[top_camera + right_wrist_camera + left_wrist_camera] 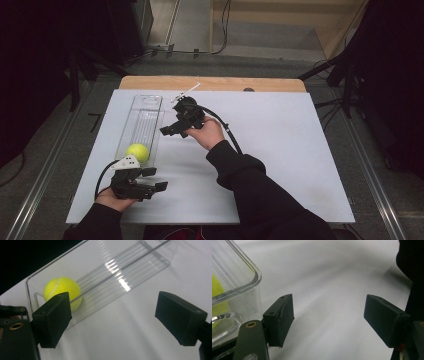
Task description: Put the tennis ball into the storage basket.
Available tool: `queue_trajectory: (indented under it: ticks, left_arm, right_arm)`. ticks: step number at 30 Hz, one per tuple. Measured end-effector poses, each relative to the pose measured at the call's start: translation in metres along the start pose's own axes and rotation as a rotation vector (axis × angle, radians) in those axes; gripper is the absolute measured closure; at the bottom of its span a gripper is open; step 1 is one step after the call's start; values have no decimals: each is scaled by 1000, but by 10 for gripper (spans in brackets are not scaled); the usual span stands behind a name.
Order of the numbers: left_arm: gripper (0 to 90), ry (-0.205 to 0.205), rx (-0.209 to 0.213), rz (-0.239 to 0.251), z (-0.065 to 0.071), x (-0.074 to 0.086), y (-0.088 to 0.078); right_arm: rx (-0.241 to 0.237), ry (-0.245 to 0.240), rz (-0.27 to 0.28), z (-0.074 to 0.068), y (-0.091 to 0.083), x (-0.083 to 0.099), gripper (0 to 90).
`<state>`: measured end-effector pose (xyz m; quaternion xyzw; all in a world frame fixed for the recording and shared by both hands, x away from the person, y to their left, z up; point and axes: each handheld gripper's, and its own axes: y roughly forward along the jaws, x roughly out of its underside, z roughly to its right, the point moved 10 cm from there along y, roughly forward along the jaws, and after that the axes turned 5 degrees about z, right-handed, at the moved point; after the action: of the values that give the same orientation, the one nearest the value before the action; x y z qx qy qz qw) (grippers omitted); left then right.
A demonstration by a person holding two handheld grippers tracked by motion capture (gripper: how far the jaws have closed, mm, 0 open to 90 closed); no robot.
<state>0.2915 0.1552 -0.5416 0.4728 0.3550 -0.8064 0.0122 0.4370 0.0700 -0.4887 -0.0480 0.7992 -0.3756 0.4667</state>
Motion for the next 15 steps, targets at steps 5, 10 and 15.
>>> queue_trajectory:
  ticks: [5, 10, 15]
  left_arm:
    - [245, -2, -2, 2, 0, 0, 0]
    - [245, -3, -1, 0, 0, 0, 1]
    - [245, -3, -5, -2, 0, 0, 1]
  right_arm:
    - [2, -1, -4, 4, -11, 10, 120]
    - [6, -5, -5, 6, -18, 15, 127]
    - [11, -2, -6, 9, -27, 22, 129]
